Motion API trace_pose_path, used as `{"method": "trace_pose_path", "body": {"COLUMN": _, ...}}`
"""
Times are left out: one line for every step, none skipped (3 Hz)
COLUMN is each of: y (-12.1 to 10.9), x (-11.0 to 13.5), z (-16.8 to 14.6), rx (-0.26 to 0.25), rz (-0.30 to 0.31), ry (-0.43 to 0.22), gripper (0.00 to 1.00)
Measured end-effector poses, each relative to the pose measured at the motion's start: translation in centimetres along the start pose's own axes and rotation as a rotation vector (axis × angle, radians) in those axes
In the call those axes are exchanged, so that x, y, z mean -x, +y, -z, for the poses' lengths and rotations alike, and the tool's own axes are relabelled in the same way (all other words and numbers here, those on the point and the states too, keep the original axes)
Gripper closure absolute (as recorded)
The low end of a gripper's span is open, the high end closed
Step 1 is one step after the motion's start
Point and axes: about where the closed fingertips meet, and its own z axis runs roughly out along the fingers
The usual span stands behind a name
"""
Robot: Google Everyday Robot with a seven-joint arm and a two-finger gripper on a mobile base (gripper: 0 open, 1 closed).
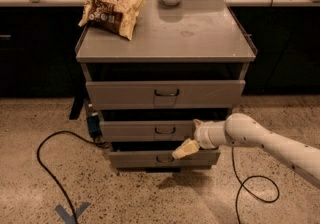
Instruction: Open middle drawer
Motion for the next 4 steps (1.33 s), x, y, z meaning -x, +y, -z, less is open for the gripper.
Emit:
{"method": "trace_pose_path", "body": {"y": -1.1, "x": 0.0, "z": -1.7, "rx": 0.007, "rz": 0.01, "ry": -0.037, "gripper": 0.0}}
{"method": "trace_pose_path", "body": {"y": -2.2, "x": -0.9, "z": -2.9, "rx": 0.016, "rz": 0.003, "ry": -0.003, "gripper": 0.0}}
{"method": "trace_pose_path", "body": {"y": -3.1, "x": -2.1, "z": -3.6, "rx": 0.017, "rz": -0.014, "ry": 0.041, "gripper": 0.0}}
{"method": "trace_pose_path", "body": {"y": -3.6, "x": -1.3, "z": -4.1, "rx": 0.012, "rz": -0.002, "ry": 0.044, "gripper": 0.0}}
